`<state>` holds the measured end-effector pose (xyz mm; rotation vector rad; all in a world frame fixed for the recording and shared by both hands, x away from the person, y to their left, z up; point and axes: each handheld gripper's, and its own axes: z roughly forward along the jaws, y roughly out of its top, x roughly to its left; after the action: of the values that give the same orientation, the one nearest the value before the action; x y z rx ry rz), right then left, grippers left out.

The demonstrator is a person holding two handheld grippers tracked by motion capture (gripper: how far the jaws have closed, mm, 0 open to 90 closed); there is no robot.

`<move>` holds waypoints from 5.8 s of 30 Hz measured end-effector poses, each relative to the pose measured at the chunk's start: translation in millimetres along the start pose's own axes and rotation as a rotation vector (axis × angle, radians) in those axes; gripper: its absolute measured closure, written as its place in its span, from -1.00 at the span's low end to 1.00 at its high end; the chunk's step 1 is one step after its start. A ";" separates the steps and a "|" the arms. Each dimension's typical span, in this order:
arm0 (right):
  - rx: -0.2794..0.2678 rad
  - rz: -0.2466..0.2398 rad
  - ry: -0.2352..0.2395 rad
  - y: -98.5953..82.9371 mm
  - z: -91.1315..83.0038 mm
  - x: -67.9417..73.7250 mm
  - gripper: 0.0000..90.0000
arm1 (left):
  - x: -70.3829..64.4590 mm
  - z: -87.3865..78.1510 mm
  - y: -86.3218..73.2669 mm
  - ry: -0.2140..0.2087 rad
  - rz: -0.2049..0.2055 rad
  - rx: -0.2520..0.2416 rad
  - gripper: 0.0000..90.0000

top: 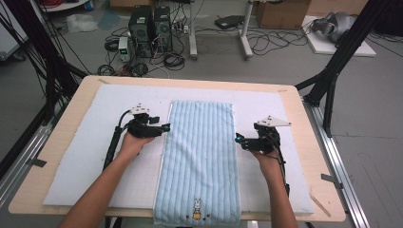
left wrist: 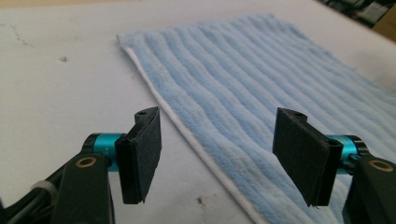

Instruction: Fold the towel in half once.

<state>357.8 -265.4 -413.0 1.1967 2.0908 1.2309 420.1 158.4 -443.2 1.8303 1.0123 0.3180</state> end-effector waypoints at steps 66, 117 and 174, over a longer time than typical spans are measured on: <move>0.077 -0.016 0.002 43.4 78.3 0.5 0.93 | 7.3 12.4 33.2 -0.037 -0.014 -0.060 0.92; 0.054 0.003 0.051 -16.3 -11.0 40.5 0.16 | -11.2 -32.8 -15.2 -0.003 -0.061 -0.049 -0.07; -0.014 0.027 0.119 2.5 -22.5 47.8 0.95 | -53.9 -75.4 -22.5 -0.195 0.019 -0.092 0.93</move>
<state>317.5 -235.4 -396.6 1.1759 2.1531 1.3579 329.7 169.1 -414.4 1.7511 0.8326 0.1900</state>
